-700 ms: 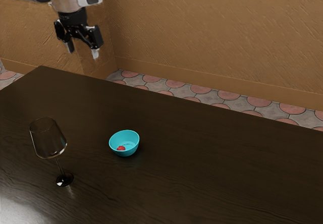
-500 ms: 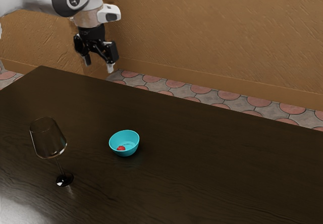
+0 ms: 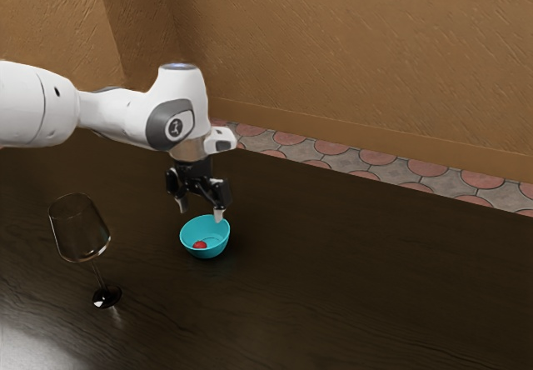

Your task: Take strawberry from the bowl

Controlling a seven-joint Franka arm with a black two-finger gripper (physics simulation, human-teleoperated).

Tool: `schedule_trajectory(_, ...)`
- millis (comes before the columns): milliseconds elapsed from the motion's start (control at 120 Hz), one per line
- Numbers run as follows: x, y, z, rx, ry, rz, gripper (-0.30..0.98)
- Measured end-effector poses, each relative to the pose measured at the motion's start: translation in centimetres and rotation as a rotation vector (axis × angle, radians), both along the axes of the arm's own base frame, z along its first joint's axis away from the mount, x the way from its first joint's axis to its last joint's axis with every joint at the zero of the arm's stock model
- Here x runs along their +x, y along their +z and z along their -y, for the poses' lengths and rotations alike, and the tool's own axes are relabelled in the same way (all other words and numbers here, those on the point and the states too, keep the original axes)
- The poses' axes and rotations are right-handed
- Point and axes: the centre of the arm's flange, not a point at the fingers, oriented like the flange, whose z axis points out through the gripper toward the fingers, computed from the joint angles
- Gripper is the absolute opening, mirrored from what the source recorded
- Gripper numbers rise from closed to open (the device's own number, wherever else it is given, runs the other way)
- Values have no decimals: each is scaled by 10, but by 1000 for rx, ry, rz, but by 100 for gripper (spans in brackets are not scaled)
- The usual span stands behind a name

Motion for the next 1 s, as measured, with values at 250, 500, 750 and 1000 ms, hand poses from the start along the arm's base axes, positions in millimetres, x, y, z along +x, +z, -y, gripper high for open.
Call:
schedule_trajectory(250,2,-41,-22,-3,77,40,41)
schedule_trajectory(500,3,-71,-26,-21,125,38,29)
schedule_trajectory(750,-5,-87,-25,-33,155,31,26)
schedule_trajectory(1000,-8,-94,-26,-44,180,24,19)
